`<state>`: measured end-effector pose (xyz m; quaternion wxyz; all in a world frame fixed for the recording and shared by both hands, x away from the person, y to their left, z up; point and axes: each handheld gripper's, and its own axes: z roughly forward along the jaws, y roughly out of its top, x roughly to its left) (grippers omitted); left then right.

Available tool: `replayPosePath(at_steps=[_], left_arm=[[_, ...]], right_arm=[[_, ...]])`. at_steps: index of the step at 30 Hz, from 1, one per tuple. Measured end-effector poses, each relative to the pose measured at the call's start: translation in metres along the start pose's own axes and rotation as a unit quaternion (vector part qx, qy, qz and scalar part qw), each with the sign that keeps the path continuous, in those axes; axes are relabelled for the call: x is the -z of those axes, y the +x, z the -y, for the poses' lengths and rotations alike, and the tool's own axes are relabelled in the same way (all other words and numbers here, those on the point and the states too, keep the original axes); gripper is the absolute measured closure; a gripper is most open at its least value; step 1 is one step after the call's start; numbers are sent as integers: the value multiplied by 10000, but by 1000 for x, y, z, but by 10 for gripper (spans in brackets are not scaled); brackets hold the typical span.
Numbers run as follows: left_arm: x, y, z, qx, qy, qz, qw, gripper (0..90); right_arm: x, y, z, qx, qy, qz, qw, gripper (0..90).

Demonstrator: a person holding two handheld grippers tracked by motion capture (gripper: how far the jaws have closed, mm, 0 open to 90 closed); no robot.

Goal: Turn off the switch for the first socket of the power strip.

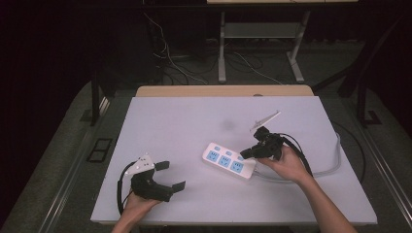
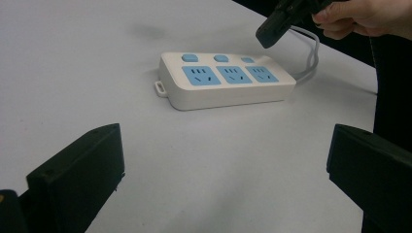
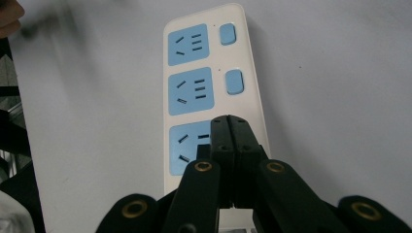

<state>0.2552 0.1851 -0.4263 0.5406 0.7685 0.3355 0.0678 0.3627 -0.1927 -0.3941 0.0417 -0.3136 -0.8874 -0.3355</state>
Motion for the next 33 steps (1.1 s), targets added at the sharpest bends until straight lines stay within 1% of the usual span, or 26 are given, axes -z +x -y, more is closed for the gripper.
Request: replayPosePath(at_steps=[4, 9, 13, 26, 29, 32, 33], left_arm=[[0, 0, 0, -6, -1, -3, 10000, 0], [0, 0, 0, -5, 6, -9, 10000, 0], [0, 1, 0, -8, 10, -10, 10000, 0], [0, 1, 0, -18, 19, -8, 10000, 0], [0, 1, 0, -24, 26, -10, 10000, 0], [1, 1, 0, -23, 26, -13, 10000, 0], [1, 1, 0, -23, 26, -15, 10000, 0]], right_arm=[[-2, -2, 0, -51, -2, -3, 10000, 897], [-5, -4, 0, -55, 1, 3, 10000, 897], [-8, -6, -1, -74, -60, -20, 10000, 897], [-16, -12, 0, -135, -101, -64, 9998, 896], [-19, -11, -1, -130, -60, -87, 9999, 897], [-23, -11, 0, -129, 12, -57, 9999, 897], [-23, -12, 0, -132, -17, -73, 9999, 897]])
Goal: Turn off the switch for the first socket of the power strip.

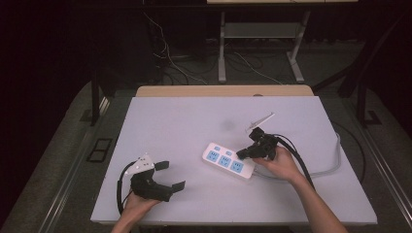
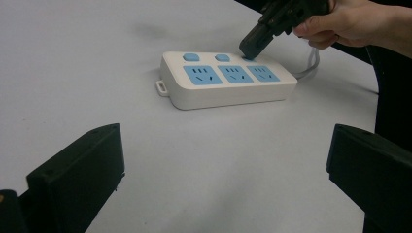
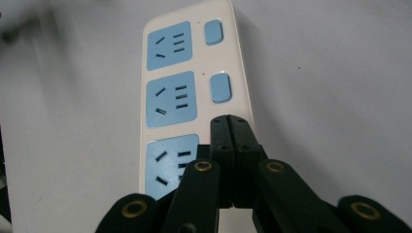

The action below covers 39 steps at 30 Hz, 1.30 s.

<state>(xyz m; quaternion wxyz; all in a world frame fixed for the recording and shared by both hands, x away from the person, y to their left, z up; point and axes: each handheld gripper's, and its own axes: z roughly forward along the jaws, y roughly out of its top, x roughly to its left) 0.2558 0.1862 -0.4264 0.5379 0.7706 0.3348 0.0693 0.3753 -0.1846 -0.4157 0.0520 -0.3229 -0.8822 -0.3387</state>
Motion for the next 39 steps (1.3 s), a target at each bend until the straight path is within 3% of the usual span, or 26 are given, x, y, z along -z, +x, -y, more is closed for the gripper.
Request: replayPosePath(at_steps=[12, 21, 25, 29, 35, 39], left_arm=[[1, -1, -1, -11, -29, 12, 10000, 0], [0, -1, 0, -24, -20, 20, 10000, 0], [0, -1, 0, -33, -8, 23, 10000, 0], [0, -2, 0, -39, -15, 27, 10000, 0], [0, -3, 0, -39, -2, 25, 10000, 0], [0, -3, 0, -49, 6, 26, 10000, 0]], right_arm=[[-3, 2, 0, 170, -101, 31, 9998, 900], [-5, -6, 6, -27, -331, -216, 9992, 900], [-5, -5, 7, 22, -366, -172, 9992, 900], [-5, -9, 11, -125, -482, -289, 9983, 900], [-5, -7, 12, -15, -490, -177, 9986, 900], [-5, -8, 13, -12, -527, -223, 9984, 900]])
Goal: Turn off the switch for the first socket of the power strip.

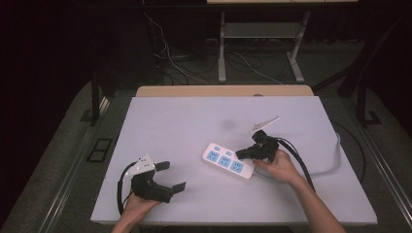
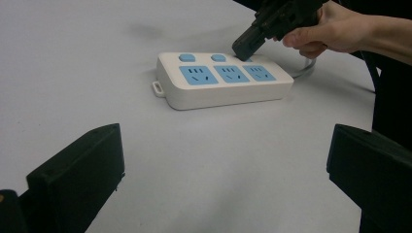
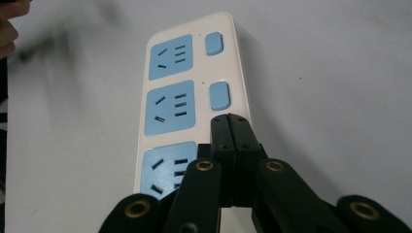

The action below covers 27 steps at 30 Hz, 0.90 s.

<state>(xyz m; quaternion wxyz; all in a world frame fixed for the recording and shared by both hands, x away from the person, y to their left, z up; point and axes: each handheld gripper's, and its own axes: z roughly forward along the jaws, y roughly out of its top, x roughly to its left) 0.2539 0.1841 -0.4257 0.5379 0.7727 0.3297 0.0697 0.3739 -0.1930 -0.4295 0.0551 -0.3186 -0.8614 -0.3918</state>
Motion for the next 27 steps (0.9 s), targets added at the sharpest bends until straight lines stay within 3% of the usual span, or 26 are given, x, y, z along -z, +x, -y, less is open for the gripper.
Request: replayPosePath(at_steps=[17, 23, 27], left_arm=[[0, 3, 0, 32, -3, -22, 10000, 0], [0, 3, 0, 40, -4, -9, 10000, 0], [-1, 3, 0, 49, -7, -9, 10000, 0]], right_arm=[[0, 8, -4, 247, 143, 118, 9995, 900], [9, 12, -7, 375, 327, 255, 9984, 900], [20, 13, -7, 398, 212, 271, 9986, 900]])
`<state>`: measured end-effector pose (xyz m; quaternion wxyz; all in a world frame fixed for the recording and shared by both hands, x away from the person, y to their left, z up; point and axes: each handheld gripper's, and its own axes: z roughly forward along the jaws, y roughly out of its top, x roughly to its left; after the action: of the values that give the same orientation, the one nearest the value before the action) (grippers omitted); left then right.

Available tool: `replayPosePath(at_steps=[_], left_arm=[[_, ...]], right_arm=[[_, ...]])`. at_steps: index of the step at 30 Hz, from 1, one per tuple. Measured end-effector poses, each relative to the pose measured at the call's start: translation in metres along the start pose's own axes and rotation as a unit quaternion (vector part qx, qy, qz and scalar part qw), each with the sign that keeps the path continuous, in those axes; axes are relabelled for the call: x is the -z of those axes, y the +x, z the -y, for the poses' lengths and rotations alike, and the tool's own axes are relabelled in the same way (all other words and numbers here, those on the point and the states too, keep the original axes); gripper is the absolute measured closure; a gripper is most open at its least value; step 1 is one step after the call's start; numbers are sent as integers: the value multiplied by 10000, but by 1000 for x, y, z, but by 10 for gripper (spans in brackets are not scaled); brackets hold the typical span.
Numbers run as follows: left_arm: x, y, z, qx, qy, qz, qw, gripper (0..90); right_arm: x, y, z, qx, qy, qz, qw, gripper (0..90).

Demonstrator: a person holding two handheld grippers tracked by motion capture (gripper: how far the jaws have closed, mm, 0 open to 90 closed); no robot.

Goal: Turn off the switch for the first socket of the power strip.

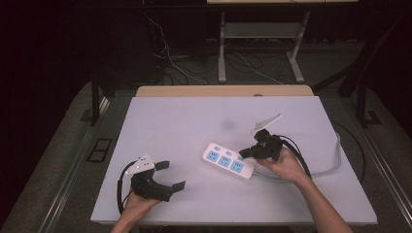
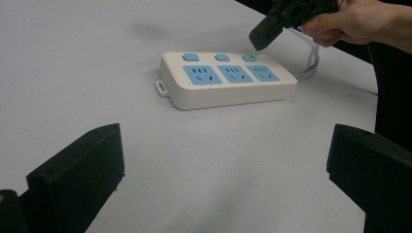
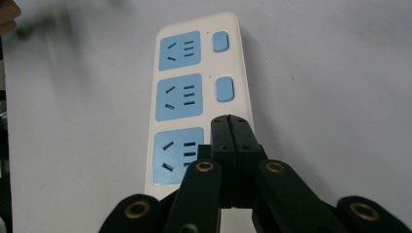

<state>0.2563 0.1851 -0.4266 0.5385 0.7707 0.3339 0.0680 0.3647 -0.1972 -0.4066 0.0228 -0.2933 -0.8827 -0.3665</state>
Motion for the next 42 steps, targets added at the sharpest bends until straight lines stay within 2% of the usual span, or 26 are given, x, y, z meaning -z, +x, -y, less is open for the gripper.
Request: replayPosePath(at_steps=[7, 19, 21, 27, 29, 32, 34, 35, 36, 39, 40, 41, 42], left_arm=[[0, -1, 0, -2, 4, 8, 10000, 0], [-1, -2, 0, -6, -1, 24, 10000, 0], [-1, -2, 0, -8, -1, 27, 10000, 0], [-1, -2, 0, -3, -5, 27, 10000, 0], [-1, -2, 0, -3, -6, 25, 10000, 0], [-1, -2, 0, -5, -5, 20, 10000, 0], [-1, -2, 0, 0, -7, 12, 10000, 0], [-1, -1, 0, 1, -6, 9, 10000, 0], [-1, -1, 0, 2, -6, 8, 10000, 0], [-2, -1, 0, -6, -3, 6, 10000, 0], [-2, -1, 0, -6, 0, 8, 10000, 0], [-2, -1, 0, -6, 1, 7, 10000, 0], [-2, -1, 0, -5, -1, 7, 10000, 0]], right_arm=[[19, -1, 2, -64, -149, 106, 9998, 900], [54, -6, 16, -276, -420, 351, 9981, 896], [59, -7, 19, -336, -473, 379, 9976, 870], [73, -8, 31, -572, -582, 542, 9952, 696], [79, -8, 37, -684, -664, 673, 9932, 611], [84, -8, 42, -766, -750, 754, 9914, 548], [89, -7, 46, -857, -845, 838, 9892, 466], [94, -6, 51, -940, -963, 887, 9869, 394], [94, -6, 51, -940, -963, 887, 9869, 394], [100, -3, 57, -1060, -1109, 941, 9837, 266], [102, -2, 59, -1086, -1146, 949, 9829, 209], [105, -1, 63, -1113, -1204, 962, 9818, 99], [105, -1, 63, -1113, -1204, 962, 9818, 99]])
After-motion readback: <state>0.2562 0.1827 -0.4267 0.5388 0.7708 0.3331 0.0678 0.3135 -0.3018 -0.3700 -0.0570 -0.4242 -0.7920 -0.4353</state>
